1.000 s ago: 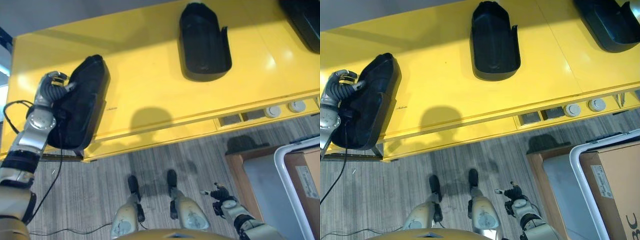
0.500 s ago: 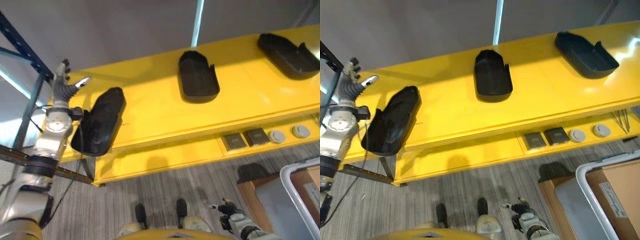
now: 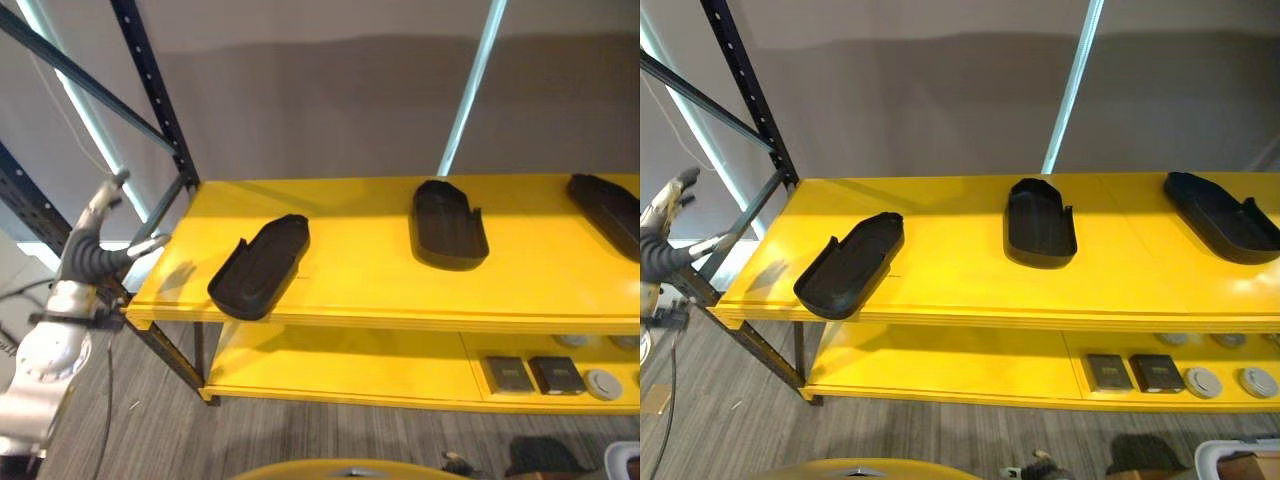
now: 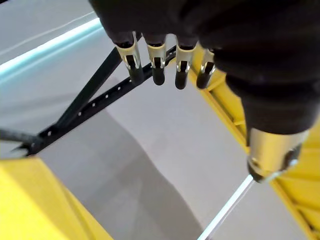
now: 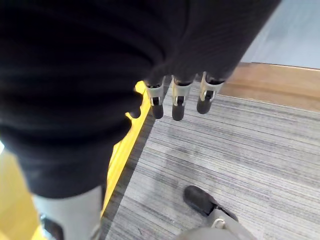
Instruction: Move parts from the plastic box to the shelf.
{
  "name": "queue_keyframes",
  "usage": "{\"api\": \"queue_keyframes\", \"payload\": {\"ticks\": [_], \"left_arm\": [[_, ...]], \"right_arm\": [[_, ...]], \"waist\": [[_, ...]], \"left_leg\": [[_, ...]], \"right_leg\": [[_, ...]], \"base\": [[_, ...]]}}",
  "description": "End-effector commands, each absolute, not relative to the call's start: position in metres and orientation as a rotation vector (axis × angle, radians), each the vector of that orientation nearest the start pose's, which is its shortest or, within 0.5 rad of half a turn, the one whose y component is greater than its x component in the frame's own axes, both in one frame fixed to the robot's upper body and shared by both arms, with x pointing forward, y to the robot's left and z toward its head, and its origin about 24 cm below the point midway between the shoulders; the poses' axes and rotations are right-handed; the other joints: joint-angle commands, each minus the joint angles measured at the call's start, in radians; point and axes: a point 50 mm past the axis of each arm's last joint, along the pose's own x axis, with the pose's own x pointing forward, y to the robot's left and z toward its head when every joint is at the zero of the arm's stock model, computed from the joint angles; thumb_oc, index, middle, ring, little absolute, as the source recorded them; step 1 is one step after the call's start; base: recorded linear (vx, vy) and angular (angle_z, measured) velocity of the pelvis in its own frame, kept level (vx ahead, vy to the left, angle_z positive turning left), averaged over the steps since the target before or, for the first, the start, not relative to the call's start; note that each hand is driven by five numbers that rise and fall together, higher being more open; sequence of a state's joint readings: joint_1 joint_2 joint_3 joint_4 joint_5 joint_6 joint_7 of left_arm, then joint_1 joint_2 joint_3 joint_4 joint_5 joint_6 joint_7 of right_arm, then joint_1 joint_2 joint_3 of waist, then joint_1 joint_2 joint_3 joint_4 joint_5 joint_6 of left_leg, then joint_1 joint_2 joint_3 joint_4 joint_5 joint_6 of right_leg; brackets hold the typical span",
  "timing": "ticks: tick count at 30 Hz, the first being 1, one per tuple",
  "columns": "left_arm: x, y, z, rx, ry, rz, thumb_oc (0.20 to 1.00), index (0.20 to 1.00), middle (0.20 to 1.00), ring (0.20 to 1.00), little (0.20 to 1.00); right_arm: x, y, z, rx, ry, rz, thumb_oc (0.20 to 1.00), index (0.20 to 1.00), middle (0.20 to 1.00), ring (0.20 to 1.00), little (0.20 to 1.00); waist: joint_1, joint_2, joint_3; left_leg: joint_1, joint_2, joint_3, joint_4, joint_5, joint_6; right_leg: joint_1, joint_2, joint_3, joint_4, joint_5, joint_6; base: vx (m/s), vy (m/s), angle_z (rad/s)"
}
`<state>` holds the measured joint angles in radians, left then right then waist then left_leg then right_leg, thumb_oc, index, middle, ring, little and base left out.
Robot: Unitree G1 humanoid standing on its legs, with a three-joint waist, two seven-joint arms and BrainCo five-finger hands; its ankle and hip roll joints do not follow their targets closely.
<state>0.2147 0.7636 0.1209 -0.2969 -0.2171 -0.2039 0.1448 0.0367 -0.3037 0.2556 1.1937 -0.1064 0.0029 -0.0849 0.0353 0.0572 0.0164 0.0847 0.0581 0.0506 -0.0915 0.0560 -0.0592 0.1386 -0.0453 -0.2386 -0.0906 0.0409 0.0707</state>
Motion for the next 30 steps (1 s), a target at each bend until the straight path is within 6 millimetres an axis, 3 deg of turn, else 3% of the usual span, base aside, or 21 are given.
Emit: {"api": "queue_keyframes", "payload": {"ticks": [1, 5, 8, 11, 18, 24, 30], "left_arm": [[0.220, 0.250, 0.148, 0.442, -0.405, -0.042, 0.200, 0.200, 0.200, 0.200, 0.200], [0.216, 0.241, 0.129, 0.358, -0.348, -0.066, 0.200, 0.200, 0.200, 0.200, 0.200], [0.214, 0.234, 0.103, 0.287, -0.255, -0.063, 0.200, 0.200, 0.200, 0.200, 0.200], [0.212, 0.230, 0.091, 0.327, -0.200, -0.081, 0.200, 0.200, 0.200, 0.200, 0.200], [0.219, 0.223, 0.075, 0.399, -0.128, -0.144, 0.200, 0.200, 0.200, 0.200, 0.200], [0.228, 0.218, 0.079, 0.426, -0.145, -0.175, 0.200, 0.200, 0.200, 0.200, 0.200], [0.233, 0.218, 0.079, 0.460, -0.145, -0.169, 0.200, 0.200, 0.200, 0.200, 0.200]], "right_arm": [[0.110, -0.227, -0.158, -0.635, 1.163, 0.206, 1.000, 1.000, 1.000, 1.000, 1.000], [0.127, -0.219, -0.155, -0.657, 1.104, 0.234, 1.000, 1.000, 1.000, 1.000, 1.000], [0.144, -0.206, -0.150, -0.582, 1.042, 0.188, 1.000, 1.000, 1.000, 1.000, 1.000], [0.147, -0.200, -0.150, -0.571, 1.029, 0.191, 1.000, 1.000, 1.000, 1.000, 1.000], [0.134, -0.206, -0.154, -0.564, 1.071, 0.165, 1.000, 1.000, 1.000, 1.000, 1.000], [0.112, -0.222, -0.159, -0.590, 1.157, 0.132, 1.000, 1.000, 1.000, 1.000, 1.000], [0.108, -0.226, -0.159, -0.556, 1.174, 0.095, 1.000, 1.000, 1.000, 1.000, 1.000]], "waist": [[-0.012, -0.060, 0.044], [0.001, -0.079, 0.049], [0.011, -0.089, 0.057], [0.007, -0.090, 0.058], [-0.026, -0.090, 0.078], [-0.063, -0.097, 0.096], [-0.082, -0.096, 0.098]], "left_leg": [[0.081, -0.011, -0.020, 0.004, -0.127, 0.010], [0.060, -0.013, -0.036, 0.004, -0.119, 0.013], [0.045, -0.013, -0.033, 0.004, -0.117, 0.020], [0.041, -0.014, -0.026, 0.004, -0.119, 0.023], [0.010, -0.008, 0.003, 0.004, -0.112, 0.023], [-0.025, 0.001, 0.045, 0.004, -0.110, 0.020], [-0.024, 0.005, 0.071, 0.004, -0.116, 0.019]], "right_leg": [[0.036, -0.038, -0.010, 0.021, -0.108, 0.040], [0.020, -0.044, -0.020, 0.027, -0.104, 0.039], [0.002, -0.043, -0.015, 0.026, -0.095, 0.039], [-0.005, -0.041, -0.005, 0.020, -0.088, 0.040], [-0.055, -0.028, 0.035, 0.011, -0.071, 0.042], [-0.115, -0.014, 0.076, 0.003, -0.055, 0.046], [-0.129, -0.007, 0.099, 0.003, -0.056, 0.046]], "base": [[-0.02, 0.013, 0.09], [-0.05, 0.009, 0.10], [-0.04, 0.010, 0.10], [0.01, 0.012, -0.03], [0.00, 0.006, -0.16], [-0.01, -0.020, -0.27], [0.03, -0.012, -0.22]]}}
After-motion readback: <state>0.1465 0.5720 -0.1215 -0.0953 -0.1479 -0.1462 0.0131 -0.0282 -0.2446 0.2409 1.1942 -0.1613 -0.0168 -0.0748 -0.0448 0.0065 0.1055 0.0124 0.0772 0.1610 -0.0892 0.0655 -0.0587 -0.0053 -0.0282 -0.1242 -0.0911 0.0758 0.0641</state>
